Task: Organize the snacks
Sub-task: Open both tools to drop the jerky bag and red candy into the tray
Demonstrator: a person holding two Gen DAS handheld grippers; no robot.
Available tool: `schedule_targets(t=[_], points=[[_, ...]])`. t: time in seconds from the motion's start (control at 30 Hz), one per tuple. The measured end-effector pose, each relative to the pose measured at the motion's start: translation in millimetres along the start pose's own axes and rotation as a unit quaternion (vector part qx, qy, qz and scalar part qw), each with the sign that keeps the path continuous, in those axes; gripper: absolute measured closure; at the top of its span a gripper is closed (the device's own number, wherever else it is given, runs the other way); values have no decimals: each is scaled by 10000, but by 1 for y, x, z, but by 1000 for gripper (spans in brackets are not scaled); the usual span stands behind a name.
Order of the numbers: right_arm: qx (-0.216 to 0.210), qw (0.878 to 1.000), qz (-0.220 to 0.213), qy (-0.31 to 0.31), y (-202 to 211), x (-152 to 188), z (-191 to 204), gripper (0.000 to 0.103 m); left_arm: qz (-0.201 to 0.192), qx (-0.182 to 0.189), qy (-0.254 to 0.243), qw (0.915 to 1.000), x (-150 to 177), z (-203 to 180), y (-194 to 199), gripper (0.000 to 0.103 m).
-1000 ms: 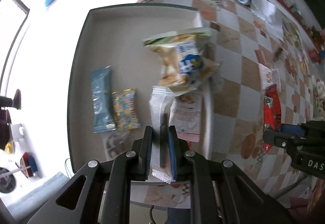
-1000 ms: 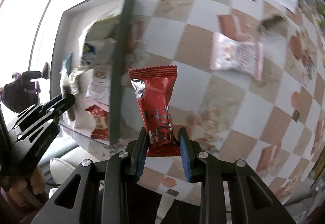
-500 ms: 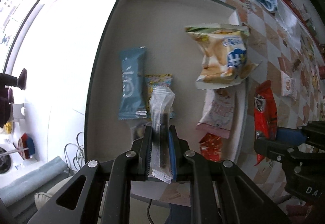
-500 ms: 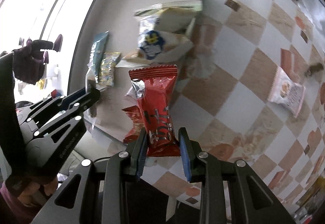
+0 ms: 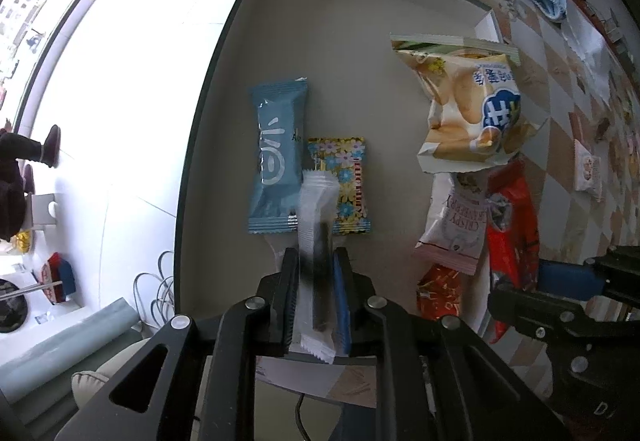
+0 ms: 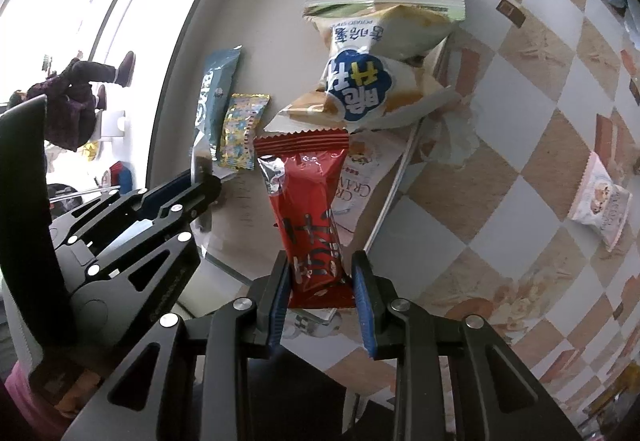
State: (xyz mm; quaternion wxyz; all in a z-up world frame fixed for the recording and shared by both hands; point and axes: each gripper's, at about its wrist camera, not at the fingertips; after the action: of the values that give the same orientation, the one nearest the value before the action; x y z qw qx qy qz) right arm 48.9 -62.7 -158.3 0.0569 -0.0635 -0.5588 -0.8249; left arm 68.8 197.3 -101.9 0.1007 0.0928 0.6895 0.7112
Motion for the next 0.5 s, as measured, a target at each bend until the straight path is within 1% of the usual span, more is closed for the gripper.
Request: schedule_targets(t=[0.03, 0.07, 0.1, 0.13, 0.17, 0.23, 0.27, 0.3, 0.33, 0.37, 0.5], points=[[-20, 10000, 25, -12, -1, -1, -2, 70, 7, 12, 11, 10000, 0, 0, 0, 69], [-45, 10000, 61, -47, -5, -4, 0, 63, -1, -16, 44, 10000, 1, 0, 0, 51], [-62, 9999, 75, -86, -5, -4, -2, 40, -42, -49, 94, 9999, 1, 1, 1, 36], [-46, 9999, 61, -118, -6, -3, -2, 35, -97, -59, 137, 9998, 1, 1, 3, 32], [21, 9998, 12, -181, -4, -1, -9, 34, -152, -47, 176, 9997, 1, 1, 5, 29], [-53, 9994, 31, -352, -3, 1, -19, 34, -186, -9, 186, 9997, -1, -1, 8, 27], [-48, 9991, 16, -418, -2, 1, -23, 31, -210, -22, 177, 9996, -2, -2, 9, 25], [-22, 9988, -7, -491, -1, 3, -28, 16, -249, -54, 167, 9995, -2, -4, 11, 25], [6, 9984, -47, -571, 0, 4, -35, 10, -283, -84, 159, 9994, -3, -6, 12, 24], [33, 9977, -105, -674, 2, 7, -43, 6, -313, -110, 151, 9993, -4, -9, 14, 24], [59, 9937, -148, -1111, 5, 20, -71, 6, -322, -59, 17, 9995, -9, -25, 19, 24]])
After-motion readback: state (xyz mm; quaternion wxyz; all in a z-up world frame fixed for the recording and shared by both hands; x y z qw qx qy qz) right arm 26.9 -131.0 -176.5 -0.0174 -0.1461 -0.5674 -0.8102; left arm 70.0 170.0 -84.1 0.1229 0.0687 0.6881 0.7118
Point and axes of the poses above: each gripper's, at about its wrist camera, not at the fingertips, and y roughly against the way its jaws point, z to its left, x to its underside
